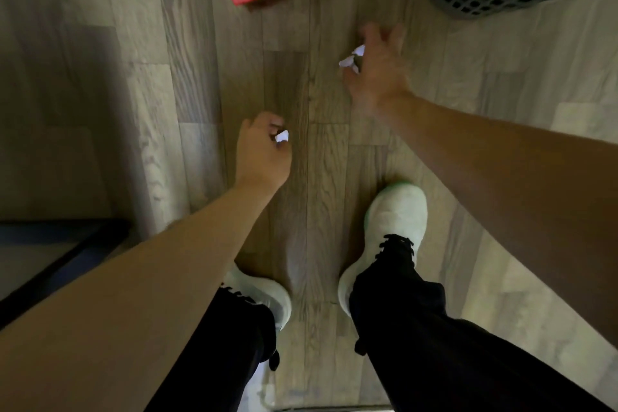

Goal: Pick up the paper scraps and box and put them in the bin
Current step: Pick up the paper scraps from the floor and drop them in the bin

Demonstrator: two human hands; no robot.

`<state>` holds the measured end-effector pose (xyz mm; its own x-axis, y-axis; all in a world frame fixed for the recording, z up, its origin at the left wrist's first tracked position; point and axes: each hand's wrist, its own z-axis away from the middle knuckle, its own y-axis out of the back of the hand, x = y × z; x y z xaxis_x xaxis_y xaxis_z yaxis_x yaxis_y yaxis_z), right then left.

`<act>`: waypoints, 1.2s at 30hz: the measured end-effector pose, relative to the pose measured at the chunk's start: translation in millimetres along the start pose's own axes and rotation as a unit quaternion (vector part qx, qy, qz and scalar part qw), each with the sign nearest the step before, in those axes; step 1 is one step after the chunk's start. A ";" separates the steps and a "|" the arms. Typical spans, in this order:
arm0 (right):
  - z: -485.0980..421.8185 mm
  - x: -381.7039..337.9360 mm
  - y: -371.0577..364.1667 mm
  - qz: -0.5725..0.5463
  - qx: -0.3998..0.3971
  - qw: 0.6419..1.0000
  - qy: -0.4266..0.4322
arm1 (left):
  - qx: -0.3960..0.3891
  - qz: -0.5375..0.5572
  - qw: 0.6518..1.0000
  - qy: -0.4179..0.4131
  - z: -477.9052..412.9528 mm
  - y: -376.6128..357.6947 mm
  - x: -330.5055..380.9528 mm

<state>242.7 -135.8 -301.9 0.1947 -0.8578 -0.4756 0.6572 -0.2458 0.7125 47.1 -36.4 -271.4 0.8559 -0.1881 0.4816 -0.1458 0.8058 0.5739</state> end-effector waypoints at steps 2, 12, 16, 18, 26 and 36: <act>-1.5 1.4 -4.0 0.010 0.020 1.000 0.020 | 0.012 0.001 1.000 -0.021 0.9 -3.3 -15.8; 1.8 1.8 -5.4 -0.012 0.021 1.000 -0.010 | 0.018 -0.070 0.988 -0.137 -4.0 -6.0 -19.7; -1.3 0.8 -5.4 -0.071 -0.005 0.995 -0.069 | 0.014 -0.119 0.979 -0.163 -12.7 -6.4 -19.2; 2.1 -0.3 -3.8 -0.094 -0.015 0.991 -0.090 | 0.003 -0.120 0.980 -0.156 -15.3 -4.8 -15.1; 61.4 -39.7 47.3 -0.197 -0.049 0.970 -0.135 | 0.015 0.015 0.997 -0.074 8.7 33.6 58.2; 128.7 -107.1 256.4 -0.324 0.074 0.942 -0.052 | 0.049 0.134 0.977 -0.161 89.7 113.8 292.4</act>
<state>296.7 -165.1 -2.0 -0.2897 -0.5434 -0.7879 0.5039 -0.7865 0.3572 236.2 -50.1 -5.8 0.5834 -0.1573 0.7968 -0.4025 0.7961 0.4519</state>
